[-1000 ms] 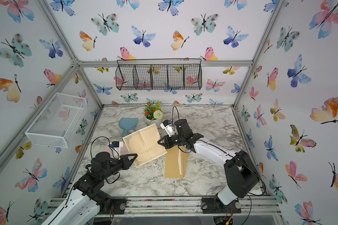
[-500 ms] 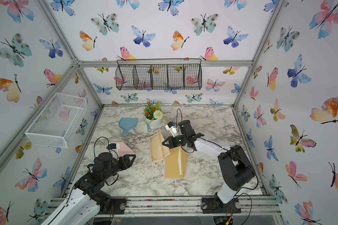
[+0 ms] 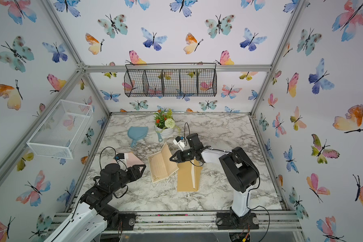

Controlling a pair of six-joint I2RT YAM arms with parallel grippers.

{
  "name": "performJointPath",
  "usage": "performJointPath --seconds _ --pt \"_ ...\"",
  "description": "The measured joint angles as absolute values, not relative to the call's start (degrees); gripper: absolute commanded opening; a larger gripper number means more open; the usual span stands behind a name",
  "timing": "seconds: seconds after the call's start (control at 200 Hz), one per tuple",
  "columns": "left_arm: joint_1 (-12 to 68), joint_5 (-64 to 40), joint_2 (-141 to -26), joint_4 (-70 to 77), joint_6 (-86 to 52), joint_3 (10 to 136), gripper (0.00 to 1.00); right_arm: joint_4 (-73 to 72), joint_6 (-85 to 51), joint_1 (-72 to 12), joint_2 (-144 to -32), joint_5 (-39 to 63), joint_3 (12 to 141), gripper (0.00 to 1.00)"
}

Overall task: Take the letter paper out of the envelope
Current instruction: Place the letter paper at the center of the board.

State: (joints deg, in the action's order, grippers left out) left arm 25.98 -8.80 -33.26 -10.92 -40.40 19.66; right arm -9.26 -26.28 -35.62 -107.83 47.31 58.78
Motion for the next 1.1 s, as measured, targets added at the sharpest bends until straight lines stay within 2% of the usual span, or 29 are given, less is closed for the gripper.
performJointPath --seconds 0.21,0.42,0.786,0.886,1.096 --pt "25.98 -13.54 -42.09 -2.33 -41.19 17.23 0.48 -11.05 -26.98 -35.73 -113.65 48.29 60.47 0.02" --pt "25.98 -16.32 -48.97 5.98 -41.71 16.58 0.42 -6.98 -24.56 -35.73 -117.1 47.68 65.25 0.07" --pt "28.23 -17.69 -64.69 19.46 -42.68 16.6 0.34 2.55 -19.49 -35.73 -117.32 40.42 68.16 0.43" --pt "29.61 -17.67 -67.07 21.3 -42.94 16.71 0.34 3.84 -18.52 -35.73 -117.05 39.48 68.47 0.46" --pt "30.5 -16.93 -68.12 22.13 -42.85 18.59 0.33 5.08 -17.96 -35.73 -115.66 36.6 68.51 0.47"
